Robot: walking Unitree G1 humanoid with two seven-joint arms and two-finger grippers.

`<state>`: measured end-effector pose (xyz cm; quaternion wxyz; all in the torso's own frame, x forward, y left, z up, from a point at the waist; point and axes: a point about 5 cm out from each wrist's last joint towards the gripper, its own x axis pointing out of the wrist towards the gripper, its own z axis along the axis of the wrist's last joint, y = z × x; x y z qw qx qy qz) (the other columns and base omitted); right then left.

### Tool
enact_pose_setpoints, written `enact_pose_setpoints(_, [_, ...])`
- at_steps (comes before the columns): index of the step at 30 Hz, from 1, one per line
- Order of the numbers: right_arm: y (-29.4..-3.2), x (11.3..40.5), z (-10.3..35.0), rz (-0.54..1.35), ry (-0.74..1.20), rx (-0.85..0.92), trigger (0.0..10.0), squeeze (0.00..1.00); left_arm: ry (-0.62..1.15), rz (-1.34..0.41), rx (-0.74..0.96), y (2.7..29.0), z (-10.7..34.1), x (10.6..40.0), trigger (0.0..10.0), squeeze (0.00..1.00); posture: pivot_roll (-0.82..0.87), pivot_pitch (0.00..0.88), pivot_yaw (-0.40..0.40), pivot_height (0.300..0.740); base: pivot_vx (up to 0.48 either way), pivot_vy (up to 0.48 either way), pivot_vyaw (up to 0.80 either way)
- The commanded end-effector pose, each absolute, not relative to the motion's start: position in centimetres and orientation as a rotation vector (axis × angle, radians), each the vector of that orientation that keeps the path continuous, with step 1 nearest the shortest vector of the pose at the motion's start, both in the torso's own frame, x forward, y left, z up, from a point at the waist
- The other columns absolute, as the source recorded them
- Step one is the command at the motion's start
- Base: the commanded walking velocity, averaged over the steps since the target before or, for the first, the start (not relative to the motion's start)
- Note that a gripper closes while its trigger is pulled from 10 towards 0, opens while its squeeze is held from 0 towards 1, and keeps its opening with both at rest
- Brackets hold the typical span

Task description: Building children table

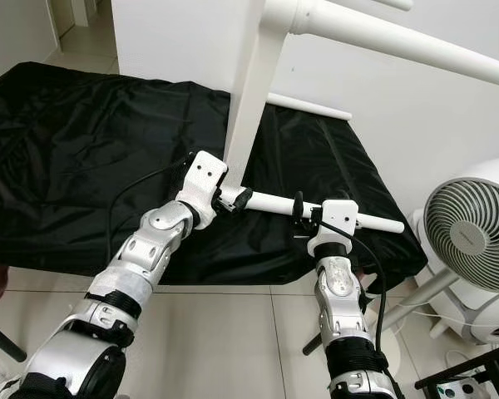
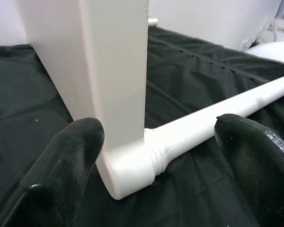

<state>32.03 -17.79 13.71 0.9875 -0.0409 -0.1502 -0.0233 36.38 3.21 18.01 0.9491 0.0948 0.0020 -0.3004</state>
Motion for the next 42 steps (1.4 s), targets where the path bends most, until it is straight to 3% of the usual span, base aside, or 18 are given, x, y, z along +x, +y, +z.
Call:
enact_pose_setpoints(1, [-18.2, 31.9, 13.7, -0.067, -0.297, -0.082, 10.0, 0.0, -0.006, -0.339, 0.153, 3.2, 18.9, 37.3, 10.0, 0.0, 0.0, 0.0, -0.125, 0.74, 0.0, 0.0, 0.0])
enact_pose_setpoints(17, [-17.7, 31.8, 13.5, -0.058, -0.289, -0.081, 10.0, 0.0, -0.049, -0.239, 0.03, 1.0, 23.4, 38.9, 10.0, 0.0, 0.0, 0.0, -0.115, 0.74, 0.0, 0.0, 0.0])
enact_pose_setpoints(27, [-18.0, 31.5, 13.3, -0.069, -0.281, -0.083, 10.0, 0.0, -0.083, -0.337, 0.022, 0.9, 24.1, 38.4, 10.0, 0.0, -0.01, 0.01, -0.112, 0.74, 0.0, 0.0, 0.0])
enact_pose_setpoints(32, [-18.0, 31.5, 13.2, -0.072, -0.277, -0.083, 10.0, 0.0, -0.103, -0.393, 0.06, 1.8, 24.2, 37.8, 10.0, 0.0, 0.0, 0.017, -0.117, 0.74, 0.0, 0.0, 0.0])
enact_pose_setpoints(42, [-17.6, 31.9, 13.4, -0.053, -0.278, -0.082, 10.0, 0.0, -0.133, -0.293, 0.101, 4.5, 26.3, 38.4, 10.0, 0.0, 0.01, 0.012, -0.126, 0.74, 0.0, 0.0, 0.0])
